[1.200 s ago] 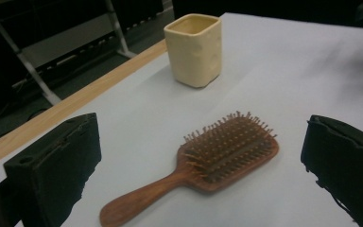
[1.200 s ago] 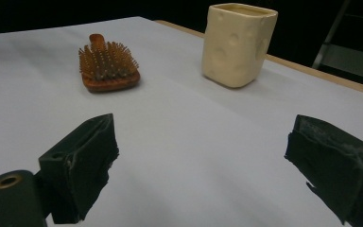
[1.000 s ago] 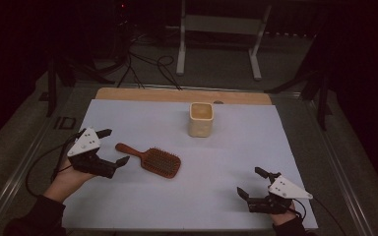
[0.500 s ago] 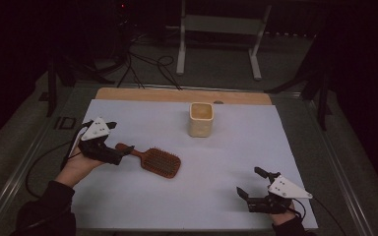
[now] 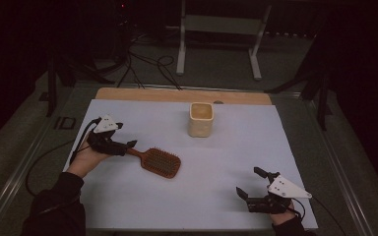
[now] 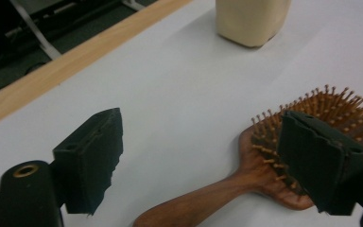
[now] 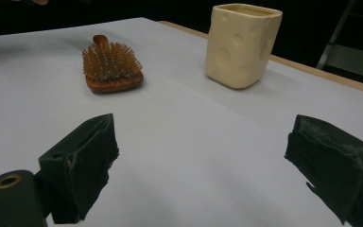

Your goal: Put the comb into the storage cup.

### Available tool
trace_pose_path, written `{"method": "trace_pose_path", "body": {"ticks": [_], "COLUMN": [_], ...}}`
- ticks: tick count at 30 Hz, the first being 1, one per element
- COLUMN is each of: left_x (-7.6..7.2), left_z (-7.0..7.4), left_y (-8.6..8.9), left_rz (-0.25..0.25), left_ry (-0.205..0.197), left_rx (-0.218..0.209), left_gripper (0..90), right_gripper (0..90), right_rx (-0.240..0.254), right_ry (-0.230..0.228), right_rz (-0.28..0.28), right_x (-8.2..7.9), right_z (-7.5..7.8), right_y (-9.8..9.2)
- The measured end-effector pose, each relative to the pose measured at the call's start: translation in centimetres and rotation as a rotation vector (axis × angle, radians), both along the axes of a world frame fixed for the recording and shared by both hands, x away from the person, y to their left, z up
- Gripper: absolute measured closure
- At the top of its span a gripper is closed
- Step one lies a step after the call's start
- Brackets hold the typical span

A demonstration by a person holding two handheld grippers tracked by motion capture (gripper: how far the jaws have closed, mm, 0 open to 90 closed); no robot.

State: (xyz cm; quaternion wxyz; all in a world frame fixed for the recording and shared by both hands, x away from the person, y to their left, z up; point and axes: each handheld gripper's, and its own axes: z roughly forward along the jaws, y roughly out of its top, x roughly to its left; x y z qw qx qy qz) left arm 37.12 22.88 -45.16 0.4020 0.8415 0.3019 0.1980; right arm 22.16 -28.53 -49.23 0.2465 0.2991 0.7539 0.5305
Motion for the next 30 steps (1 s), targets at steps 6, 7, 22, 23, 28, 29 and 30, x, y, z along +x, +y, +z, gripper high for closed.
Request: {"method": "trace_pose_path", "body": {"ticks": [6, 7, 22, 23, 28, 29, 30], "left_x": [0.9, 1.1, 2.8, 2.9, 3.3, 3.3, 3.4], "left_z": [-1.0, -1.2, -3.6, -3.7, -4.2, -4.3, -4.4], "left_y": [0.3, 0.3, 1.0, 1.1, 1.0, 0.9, 0.9], "left_rz": [0.038, 0.047, 0.125, 0.126, 0.112, 0.113, 0.108], "left_ry": [0.030, 0.039, 0.093, 0.098, 0.108, 0.109, 0.117], "left_rx": [0.012, 0.010, 0.091, 0.094, 0.109, 0.121, 0.123], "left_gripper": [27.7, 31.0, 63.9, 66.6, 80.8, 83.4, 85.9], "right_gripper": [8.4, 8.4, 8.4, 8.4, 8.4, 8.5, 8.5], "right_rx": [-0.001, -0.003, -0.002, -0.003, -0.003, -0.001, 0.001], "right_ry": [0.000, 0.001, 0.000, 0.000, -0.006, -0.002, -0.001], "right_rz": [0.002, 0.001, 0.006, 0.006, -0.001, 0.000, 0.002], "right_x": [0.0, 0.0, 0.0, 0.1, 0.1, 0.1, 0.1], "right_z": [0.0, 0.0, 0.0, 0.0, 0.0, 0.0, 0.0], "right_y": [0.0, 0.0, 0.1, 0.1, 0.0, 0.0, 0.0]}}
